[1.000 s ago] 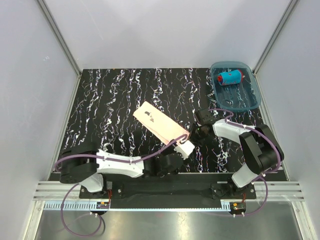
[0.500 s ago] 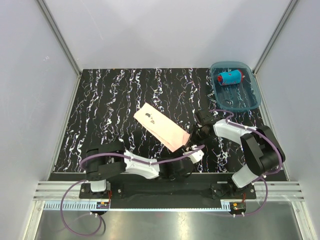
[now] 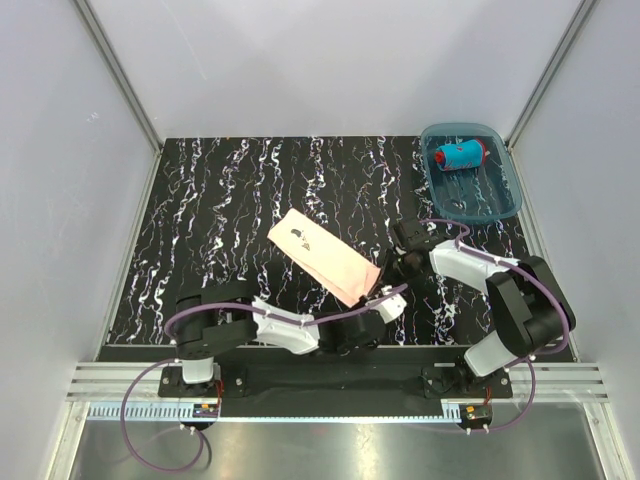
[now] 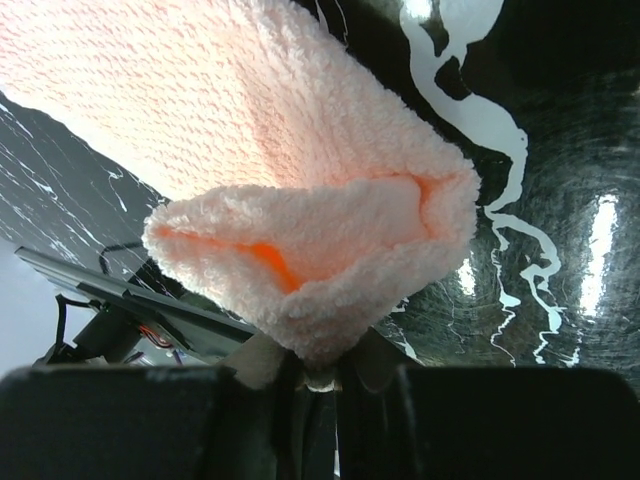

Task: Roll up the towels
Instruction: Roll the towel

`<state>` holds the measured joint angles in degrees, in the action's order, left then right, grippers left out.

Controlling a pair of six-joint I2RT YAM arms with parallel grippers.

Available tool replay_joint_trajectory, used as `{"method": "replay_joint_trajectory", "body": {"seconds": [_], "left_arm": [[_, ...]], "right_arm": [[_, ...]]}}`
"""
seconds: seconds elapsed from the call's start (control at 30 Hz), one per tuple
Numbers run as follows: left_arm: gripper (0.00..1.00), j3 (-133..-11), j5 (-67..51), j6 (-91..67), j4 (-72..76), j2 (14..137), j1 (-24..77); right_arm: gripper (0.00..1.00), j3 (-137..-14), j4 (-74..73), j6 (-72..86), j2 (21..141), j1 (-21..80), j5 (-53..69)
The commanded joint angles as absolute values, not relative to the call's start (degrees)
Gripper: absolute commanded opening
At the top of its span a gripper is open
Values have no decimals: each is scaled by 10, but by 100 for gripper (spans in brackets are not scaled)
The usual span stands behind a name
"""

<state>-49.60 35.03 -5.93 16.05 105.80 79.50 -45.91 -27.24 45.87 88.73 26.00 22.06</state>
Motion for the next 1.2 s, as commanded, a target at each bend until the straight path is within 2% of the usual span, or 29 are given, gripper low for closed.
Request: {"method": "replay_joint_trajectory", "body": {"seconds": [0.0,0.03,0.07,0.17,0.23,0.33,0.4,0.43,0.47,0.67,0.97,1.03,1.17], "left_arm": [[0,-478,286,-89,194,1011,778],[0,-474,255,-99,195,992,773],[0,-467,237,-111,196,981,766],[0,-433,185,-156,217,941,740],[0,-407,160,-186,237,923,721],[0,-386,94,-221,254,905,688],[0,-372,39,-249,269,901,663],[0,-367,16,-262,289,902,652],[0,-362,-23,-273,302,903,633],[0,-324,-129,-346,389,918,575],[0,-265,-307,-498,638,990,441],[0,-256,-324,-534,692,1017,428],[0,-247,-330,-547,698,1037,414]], "right_arm": [[17,-454,-284,456,863,265,244],[29,-454,-285,455,861,265,243],[33,-454,-287,454,860,265,243],[37,-458,-293,454,854,264,234],[46,-460,-294,454,853,264,232],[69,-468,-303,450,853,264,229],[78,-475,-311,447,846,264,221],[92,-482,-320,446,841,264,216],[98,-485,-323,446,829,265,206],[100,-495,-295,454,753,264,199],[100,-416,-186,483,705,264,212],[99,-397,-164,490,705,265,214],[98,-379,-138,497,718,264,208]]}}
